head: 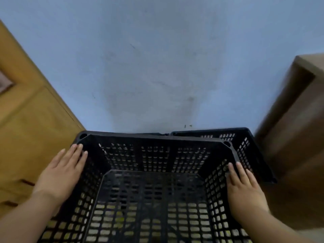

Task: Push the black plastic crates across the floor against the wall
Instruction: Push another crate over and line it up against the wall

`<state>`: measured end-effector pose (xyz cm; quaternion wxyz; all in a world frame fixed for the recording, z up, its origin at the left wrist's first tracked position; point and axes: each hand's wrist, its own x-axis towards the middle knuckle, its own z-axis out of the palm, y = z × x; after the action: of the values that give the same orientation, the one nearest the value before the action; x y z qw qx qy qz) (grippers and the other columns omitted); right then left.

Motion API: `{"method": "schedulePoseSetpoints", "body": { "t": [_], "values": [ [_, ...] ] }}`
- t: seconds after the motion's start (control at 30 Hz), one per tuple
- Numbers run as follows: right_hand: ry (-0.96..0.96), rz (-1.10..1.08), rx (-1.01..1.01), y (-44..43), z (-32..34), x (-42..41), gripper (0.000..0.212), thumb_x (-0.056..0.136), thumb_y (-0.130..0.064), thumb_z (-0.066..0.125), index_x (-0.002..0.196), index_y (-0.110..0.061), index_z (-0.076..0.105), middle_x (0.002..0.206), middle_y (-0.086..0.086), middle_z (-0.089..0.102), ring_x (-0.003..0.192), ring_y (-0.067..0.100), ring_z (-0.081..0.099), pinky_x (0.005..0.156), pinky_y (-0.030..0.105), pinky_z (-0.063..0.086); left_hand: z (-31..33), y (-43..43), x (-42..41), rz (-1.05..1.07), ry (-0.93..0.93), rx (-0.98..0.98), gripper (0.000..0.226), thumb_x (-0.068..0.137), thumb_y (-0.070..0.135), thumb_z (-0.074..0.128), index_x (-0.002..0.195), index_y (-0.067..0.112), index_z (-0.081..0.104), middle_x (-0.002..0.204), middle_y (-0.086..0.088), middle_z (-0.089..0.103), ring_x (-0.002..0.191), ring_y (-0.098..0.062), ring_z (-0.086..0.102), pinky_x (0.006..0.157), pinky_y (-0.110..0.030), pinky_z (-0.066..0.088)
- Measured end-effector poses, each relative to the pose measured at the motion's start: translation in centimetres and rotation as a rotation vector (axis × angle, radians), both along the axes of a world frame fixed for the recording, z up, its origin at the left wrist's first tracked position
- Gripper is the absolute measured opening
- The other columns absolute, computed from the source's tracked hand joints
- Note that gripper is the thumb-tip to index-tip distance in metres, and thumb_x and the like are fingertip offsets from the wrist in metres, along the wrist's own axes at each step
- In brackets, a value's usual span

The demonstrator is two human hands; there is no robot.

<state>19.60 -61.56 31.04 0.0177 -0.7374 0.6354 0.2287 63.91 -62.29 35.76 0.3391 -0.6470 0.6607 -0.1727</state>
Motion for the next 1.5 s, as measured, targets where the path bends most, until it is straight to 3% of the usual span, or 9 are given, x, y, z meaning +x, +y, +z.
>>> {"method": "schedulePoseSetpoints", "body": {
  "t": [0.23,0.37,0.57,0.67,0.9,1.0,1.17,1.3,1.5],
  "values": [
    [0.033,0.098,0.038,-14.1,-1.1,9.7,0.058,0.097,-0.024,0.018,0.148,-0.007,-0.001,0.135,0.006,-0.038,0.136,0.03,-0.034,0.078,0.041,-0.04,-2.5,-10.9,10.8,0.121,-0.007,0.032,0.102,0.086,0.014,0.051,0.129,0.008,-0.041,0.135,-0.017,-0.047,0.119,-0.03,-0.049,0.086,-0.04,-0.045],
    [0.047,0.1,0.045,-20.3,-1.6,13.9,0.057,0.096,-0.024,0.018,0.148,-0.008,0.002,0.138,0.007,-0.038,0.096,0.027,-0.065,0.078,0.042,-0.043,-4.0,-16.1,14.6,0.138,0.008,0.027,0.096,0.087,0.015,0.047,0.131,0.007,-0.037,0.14,-0.014,-0.04,0.131,-0.031,-0.038,0.083,-0.038,-0.044],
    [0.126,0.09,0.067,-25.9,-1.1,18.4,0.057,0.096,-0.026,0.025,0.148,-0.009,0.011,0.154,0.01,-0.026,0.128,0.025,-0.04,0.075,0.041,-0.044,-5.5,-22.5,18.8,0.174,0.037,0.065,0.097,0.084,0.016,0.05,0.134,0.008,-0.034,0.142,-0.014,-0.036,0.133,-0.028,-0.034,0.087,-0.04,-0.042],
    [0.13,0.055,0.087,-27.1,-0.7,20.4,0.058,0.096,-0.026,0.027,0.148,-0.008,0.009,0.154,0.01,-0.027,0.114,0.029,-0.05,0.079,0.043,-0.042,-5.9,-24.9,20.8,0.137,0.027,0.106,0.109,0.081,0.026,0.06,0.133,0.006,-0.034,0.142,-0.016,-0.036,0.137,-0.029,-0.029,0.101,-0.044,-0.031],
    [0.136,-0.013,0.123,-27.9,-1.1,23.8,0.059,0.095,-0.024,0.026,0.148,-0.007,0.005,0.137,0.007,-0.04,0.081,0.028,-0.069,0.077,0.043,-0.045,-7.2,-28.1,24.6,-0.016,0.143,0.025,0.089,0.084,0.019,0.053,0.139,0.006,-0.015,0.148,-0.017,-0.02,0.136,-0.024,-0.021,0.088,-0.038,-0.043],
    [0.119,-0.05,0.119,-28.0,-1.4,24.4,0.058,0.095,-0.022,0.026,0.148,-0.007,0.005,0.137,0.008,-0.04,0.084,0.028,-0.07,0.078,0.041,-0.045,-8.1,-28.6,25.9,-0.077,0.142,0.081,0.101,0.05,0.01,0.084,0.138,-0.001,0.033,0.146,-0.026,0.028,0.139,-0.032,0.019,0.11,-0.036,-0.024],
    [0.06,-0.122,0.086,-27.8,-1.3,24.7,0.062,0.095,-0.024,0.024,0.147,-0.008,-0.006,0.137,0.007,-0.042,0.094,0.028,-0.067,0.081,0.043,-0.044,-7.3,-28.9,24.6,-0.082,0.211,0.033,0.083,0.085,0.032,0.051,0.142,0.02,-0.007,0.149,-0.017,-0.017,0.143,-0.028,-0.01,0.091,-0.043,-0.041],
    [-0.111,-0.209,0.032,-27.6,0.4,24.5,0.065,0.095,-0.029,0.021,0.147,-0.016,-0.016,0.138,0.0,-0.039,0.124,0.017,-0.041,0.082,0.038,-0.042,-5.1,-31.2,20.7,-0.273,0.313,0.05,0.086,0.048,0.025,0.079,0.126,0.001,0.054,0.138,-0.026,0.043,0.13,-0.034,0.035,0.114,-0.035,-0.017],
    [-0.262,-0.422,-0.145,-24.5,4.3,18.9,0.063,0.097,-0.036,0.02,0.147,-0.019,-0.014,0.156,0.001,-0.024,0.137,0.017,-0.031,0.106,0.041,-0.027,-0.6,-34.5,5.5,-0.499,0.478,-0.073,0.081,0.052,0.023,0.081,0.123,-0.004,0.054,0.131,-0.03,0.051,0.124,-0.041,0.041,0.114,-0.032,-0.014]
  ]
}}
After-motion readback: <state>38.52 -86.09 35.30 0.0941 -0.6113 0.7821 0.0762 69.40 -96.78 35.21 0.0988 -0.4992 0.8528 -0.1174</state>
